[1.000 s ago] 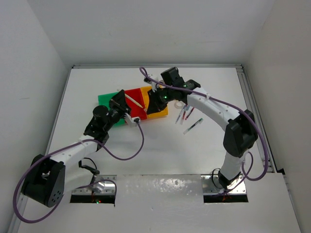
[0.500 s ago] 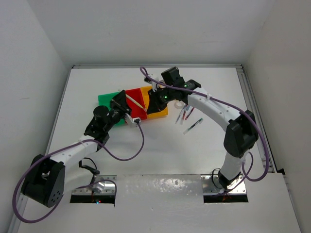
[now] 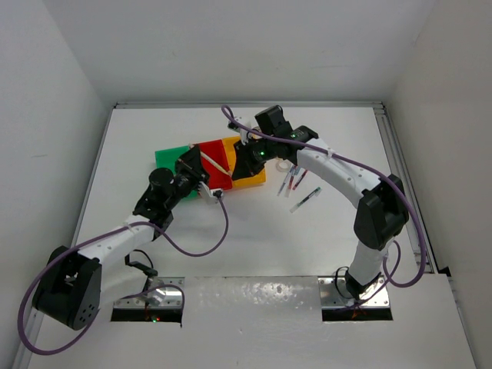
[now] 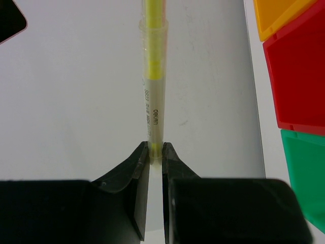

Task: Sort the stationery into containers
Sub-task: Close the pen cap on the pen.

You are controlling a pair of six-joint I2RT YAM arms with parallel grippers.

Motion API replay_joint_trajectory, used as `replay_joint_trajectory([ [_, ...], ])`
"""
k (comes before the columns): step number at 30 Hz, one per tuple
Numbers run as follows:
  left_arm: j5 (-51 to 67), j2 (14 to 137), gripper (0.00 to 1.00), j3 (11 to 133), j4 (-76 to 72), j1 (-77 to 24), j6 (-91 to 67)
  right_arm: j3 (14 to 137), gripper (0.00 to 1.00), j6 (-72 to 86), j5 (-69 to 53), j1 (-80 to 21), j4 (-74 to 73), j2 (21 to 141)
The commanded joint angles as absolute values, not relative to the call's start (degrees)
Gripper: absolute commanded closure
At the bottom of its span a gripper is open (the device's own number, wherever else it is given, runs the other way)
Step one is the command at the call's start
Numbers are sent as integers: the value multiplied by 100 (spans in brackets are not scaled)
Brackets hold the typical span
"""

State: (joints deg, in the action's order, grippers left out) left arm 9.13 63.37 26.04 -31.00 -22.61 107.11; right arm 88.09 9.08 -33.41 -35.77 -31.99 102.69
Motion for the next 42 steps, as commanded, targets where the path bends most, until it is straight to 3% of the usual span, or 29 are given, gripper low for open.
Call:
replay_joint_trajectory([
  [1,941,6214,100,2619,-3182,-2338,10688,9035,100,879,-3384,-3568,-3059,10011],
  [42,1072,6267,100,2663,-3603,-2347,11320,9202,100,378,-3375,-3577,-4140,9905],
])
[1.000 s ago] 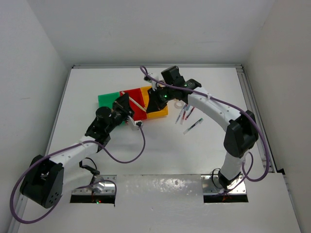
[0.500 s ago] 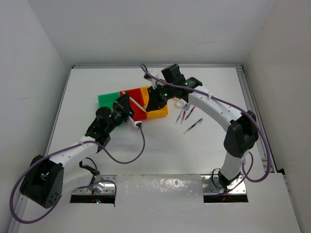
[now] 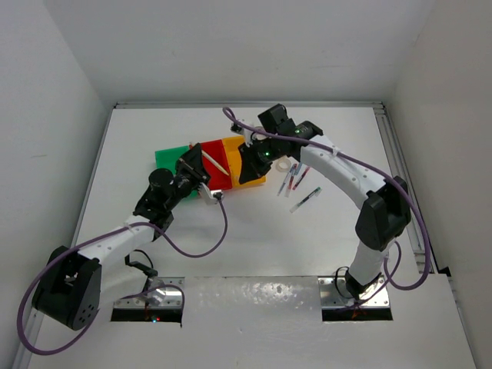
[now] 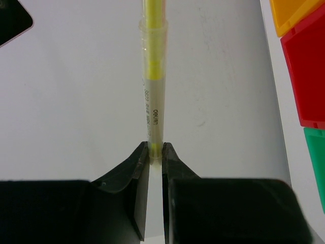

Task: Sort the stationery into containers
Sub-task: Close the pen cap on the pen.

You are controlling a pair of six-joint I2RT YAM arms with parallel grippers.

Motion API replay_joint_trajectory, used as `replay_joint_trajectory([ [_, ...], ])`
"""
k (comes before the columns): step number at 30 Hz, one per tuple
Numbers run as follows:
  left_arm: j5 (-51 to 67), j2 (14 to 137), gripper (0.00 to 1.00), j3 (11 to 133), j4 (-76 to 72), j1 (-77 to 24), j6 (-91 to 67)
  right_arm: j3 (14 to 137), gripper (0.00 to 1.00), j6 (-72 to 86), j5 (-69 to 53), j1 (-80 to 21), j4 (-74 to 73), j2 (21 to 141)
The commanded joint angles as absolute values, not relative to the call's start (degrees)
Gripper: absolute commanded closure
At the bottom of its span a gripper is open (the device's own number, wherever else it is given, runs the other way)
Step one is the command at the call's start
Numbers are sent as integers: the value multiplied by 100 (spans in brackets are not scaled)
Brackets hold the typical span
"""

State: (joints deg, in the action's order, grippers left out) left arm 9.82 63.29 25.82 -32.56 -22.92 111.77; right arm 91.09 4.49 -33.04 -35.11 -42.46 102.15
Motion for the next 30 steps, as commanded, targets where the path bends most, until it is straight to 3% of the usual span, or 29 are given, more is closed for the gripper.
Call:
replay_joint_trajectory([
  [1,1046,6258,100,2654,-3612,-2364,11312,9280,100,395,-3384,-3612,-4131,9931],
  [30,1002,6196,100,2610,-3674,-2373,11030,9642,100,483,-3366,-3709,-4272,10406],
])
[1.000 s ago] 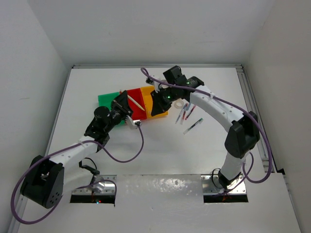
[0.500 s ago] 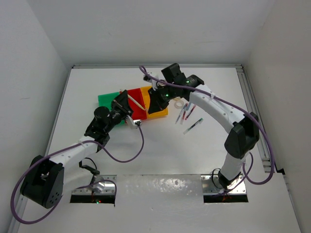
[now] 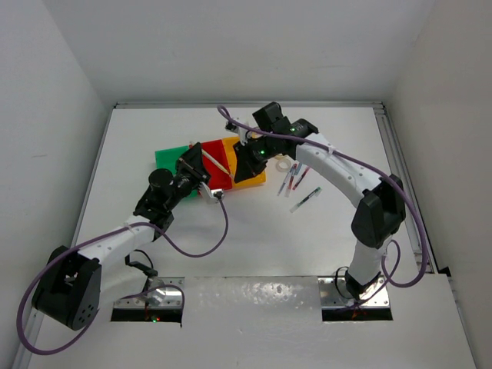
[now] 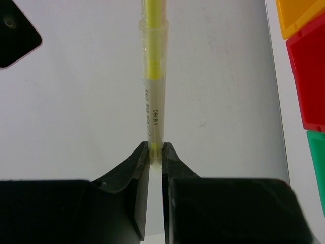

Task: Sort the stationery into containers
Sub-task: Close the pen cap on the pen.

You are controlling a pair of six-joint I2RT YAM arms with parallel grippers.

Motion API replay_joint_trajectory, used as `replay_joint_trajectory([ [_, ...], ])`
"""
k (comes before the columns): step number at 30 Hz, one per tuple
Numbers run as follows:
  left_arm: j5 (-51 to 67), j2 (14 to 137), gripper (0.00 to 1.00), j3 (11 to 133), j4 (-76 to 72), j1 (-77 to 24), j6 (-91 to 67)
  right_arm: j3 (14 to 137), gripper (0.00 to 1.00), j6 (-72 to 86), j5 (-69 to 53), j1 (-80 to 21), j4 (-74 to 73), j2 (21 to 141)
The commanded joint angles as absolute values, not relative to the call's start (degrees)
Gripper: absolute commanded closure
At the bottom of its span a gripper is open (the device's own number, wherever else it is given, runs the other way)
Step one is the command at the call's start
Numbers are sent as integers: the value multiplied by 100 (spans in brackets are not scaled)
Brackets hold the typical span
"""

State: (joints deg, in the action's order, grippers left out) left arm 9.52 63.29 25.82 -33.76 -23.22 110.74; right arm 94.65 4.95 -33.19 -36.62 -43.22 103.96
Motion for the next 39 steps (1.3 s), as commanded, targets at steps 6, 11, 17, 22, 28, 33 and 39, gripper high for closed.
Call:
replay_joint_trajectory([
  [6,1028,6135,100,2531,-3630,-2417,11048,9747,100,492,-3375,-3709,-4210,10450],
  [11,1081,6047,100,2391,-3533,-2461,11127,9756,100,492,-3375,-3709,-4192,10468],
  [17,1098,6047,100,2391,-3542,-2514,11101,9782,100,527,-3384,-3700,-4105,10459],
  [22,1072,6091,100,2434,-3577,-2531,11101,9756,100,510,-3393,-3700,-4139,10468],
  [28,747,6284,100,2724,-3604,-2426,10872,9537,100,422,-3357,-3700,-4236,10336],
  [33,799,6276,100,2699,-3657,-2408,10907,9545,100,422,-3349,-3709,-4219,10266],
  [39,914,6249,100,2584,-3656,-2426,11065,9624,100,413,-3357,-3700,-4219,10301],
])
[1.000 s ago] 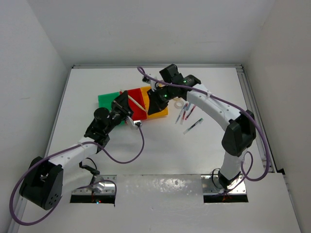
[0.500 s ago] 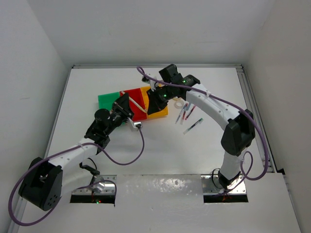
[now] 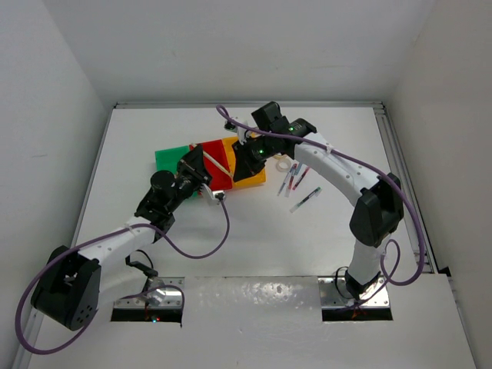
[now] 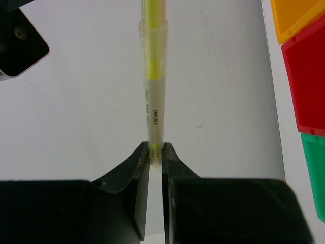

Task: Sort the stationery into containers
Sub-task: Close the pen cap on the pen.

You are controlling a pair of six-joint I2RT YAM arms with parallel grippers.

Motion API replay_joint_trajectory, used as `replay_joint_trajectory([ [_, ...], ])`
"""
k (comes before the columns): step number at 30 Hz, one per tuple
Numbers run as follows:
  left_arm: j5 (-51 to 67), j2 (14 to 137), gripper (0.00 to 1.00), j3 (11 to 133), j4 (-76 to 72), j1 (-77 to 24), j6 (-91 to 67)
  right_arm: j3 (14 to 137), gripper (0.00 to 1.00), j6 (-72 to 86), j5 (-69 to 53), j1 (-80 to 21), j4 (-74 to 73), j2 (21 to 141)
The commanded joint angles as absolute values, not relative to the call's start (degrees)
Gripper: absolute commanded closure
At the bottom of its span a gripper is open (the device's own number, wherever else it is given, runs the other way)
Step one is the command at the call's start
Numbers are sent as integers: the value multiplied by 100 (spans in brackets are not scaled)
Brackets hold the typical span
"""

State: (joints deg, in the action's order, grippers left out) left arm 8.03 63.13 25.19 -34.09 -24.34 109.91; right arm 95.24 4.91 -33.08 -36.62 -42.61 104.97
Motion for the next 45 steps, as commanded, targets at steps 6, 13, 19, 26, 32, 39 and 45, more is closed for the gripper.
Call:
replay_joint_trajectory([
  [6,774,6337,100,2689,-3665,-2399,10987,9536,100,352,-3349,-3709,-4315,10222],
  [13,826,6328,100,2672,-3665,-2399,11004,9554,100,360,-3340,-3700,-4333,10169],
  [19,861,6284,100,2628,-3656,-2443,11021,9641,100,378,-3357,-3718,-4280,10213],
  [26,774,6311,100,2654,-3639,-2408,11030,9624,100,325,-3331,-3735,-4377,10169],
  [32,800,6319,100,2663,-3647,-2391,10995,9536,100,325,-3305,-3744,-4359,10081],
  [39,826,6284,100,2593,-3621,-2417,11039,9589,100,325,-3287,-3735,-4342,10098],
  [45,870,6249,100,2584,-3656,-2452,11021,9598,100,360,-3322,-3744,-4280,10142],
])
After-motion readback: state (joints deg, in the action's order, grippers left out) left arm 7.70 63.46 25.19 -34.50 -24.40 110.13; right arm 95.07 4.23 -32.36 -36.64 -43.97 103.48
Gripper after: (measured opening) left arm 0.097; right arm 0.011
